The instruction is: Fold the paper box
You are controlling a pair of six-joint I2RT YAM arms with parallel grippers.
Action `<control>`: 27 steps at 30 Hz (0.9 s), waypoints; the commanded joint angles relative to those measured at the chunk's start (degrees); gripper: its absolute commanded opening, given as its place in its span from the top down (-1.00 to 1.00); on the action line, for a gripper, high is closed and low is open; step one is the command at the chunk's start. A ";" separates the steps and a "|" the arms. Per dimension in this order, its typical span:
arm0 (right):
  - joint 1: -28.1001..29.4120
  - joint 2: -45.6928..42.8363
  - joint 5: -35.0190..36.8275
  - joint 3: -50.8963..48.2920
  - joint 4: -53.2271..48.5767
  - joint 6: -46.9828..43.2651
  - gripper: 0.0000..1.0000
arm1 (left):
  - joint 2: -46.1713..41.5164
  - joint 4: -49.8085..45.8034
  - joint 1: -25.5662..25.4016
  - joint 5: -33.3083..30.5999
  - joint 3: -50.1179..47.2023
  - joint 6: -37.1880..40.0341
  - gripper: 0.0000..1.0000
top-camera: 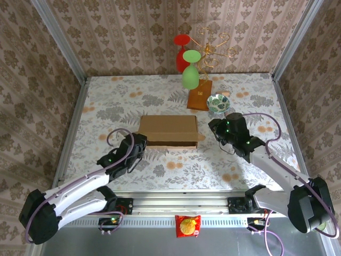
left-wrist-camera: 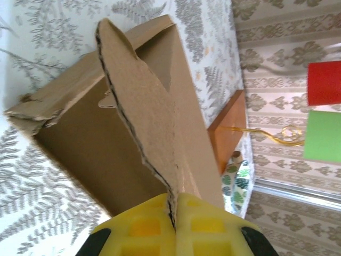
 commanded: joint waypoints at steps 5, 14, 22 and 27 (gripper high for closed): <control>2.17 -1.30 2.74 -1.76 -3.01 -6.13 0.28 | -0.56 -2.31 -3.31 -2.96 -5.38 -1.48 0.89; 4.97 2.98 3.80 -1.13 -2.27 -10.73 0.16 | 0.48 -0.36 -5.43 -3.18 -11.31 -2.82 0.68; 5.40 10.14 -0.19 0.26 1.76 -14.80 -0.10 | 0.42 0.17 -4.78 -2.84 -13.00 0.51 0.36; 5.45 13.53 -3.35 1.95 2.70 -17.69 -0.27 | -1.92 -1.99 -3.32 1.22 -11.16 10.08 0.11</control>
